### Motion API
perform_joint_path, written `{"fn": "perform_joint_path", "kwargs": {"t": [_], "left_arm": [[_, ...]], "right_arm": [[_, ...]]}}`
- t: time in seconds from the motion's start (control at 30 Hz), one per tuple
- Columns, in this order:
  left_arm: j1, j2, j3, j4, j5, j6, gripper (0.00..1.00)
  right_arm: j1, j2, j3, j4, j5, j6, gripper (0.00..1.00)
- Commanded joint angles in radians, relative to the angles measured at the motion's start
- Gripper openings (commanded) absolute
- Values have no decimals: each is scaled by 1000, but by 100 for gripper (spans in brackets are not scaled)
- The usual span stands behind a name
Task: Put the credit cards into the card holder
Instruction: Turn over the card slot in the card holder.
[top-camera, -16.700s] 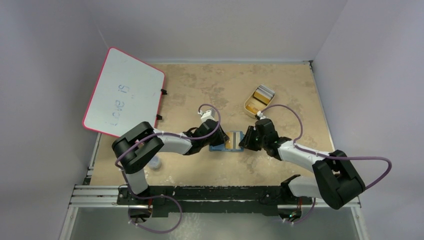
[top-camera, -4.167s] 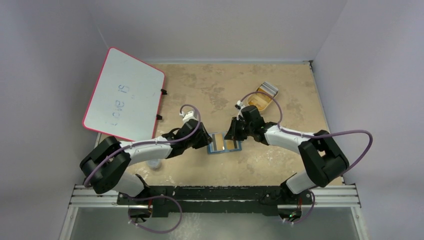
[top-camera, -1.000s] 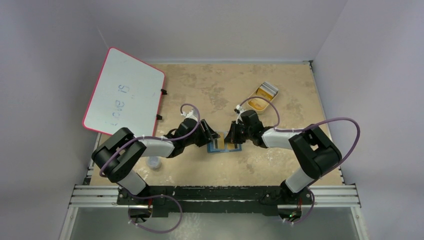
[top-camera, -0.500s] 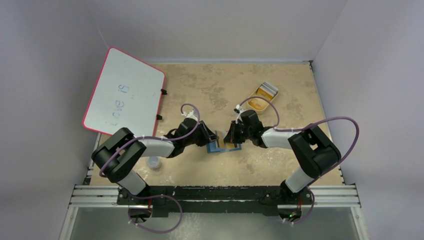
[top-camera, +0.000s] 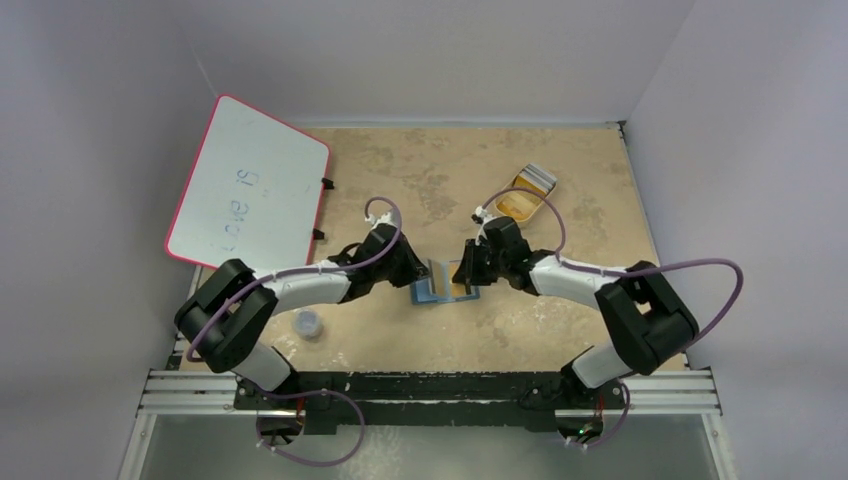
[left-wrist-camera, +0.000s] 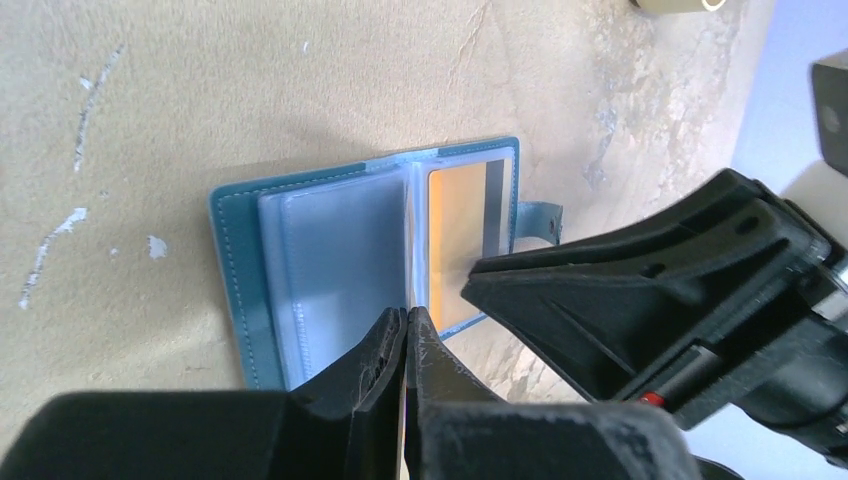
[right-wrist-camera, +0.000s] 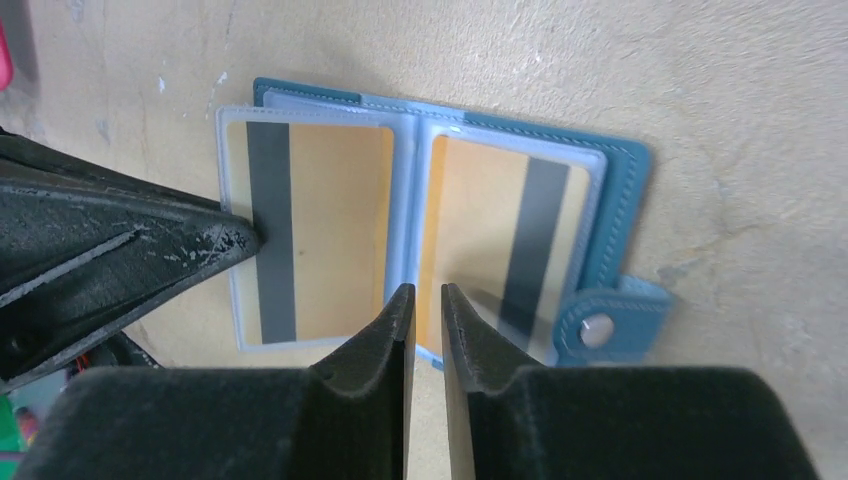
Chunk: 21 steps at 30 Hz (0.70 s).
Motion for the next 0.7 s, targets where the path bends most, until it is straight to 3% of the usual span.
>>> {"fn": "perform_joint_path", "kwargs": {"t": [0.0, 0.27, 0.5, 0.67], "left_arm": [[-1, -41, 101, -186, -61, 92, 0], [-2, -12, 202, -360, -105, 173, 2], [-2, 42, 232, -401, -93, 173, 6], [-2, 40, 236, -333, -17, 158, 20]], "right_arm": [[2, -78, 33, -67, 53, -26, 19], [-1, -55, -4, -22, 75, -19, 19], [-1, -6, -40, 41, 58, -20, 19], [-1, 3, -57, 60, 47, -18, 19]]}}
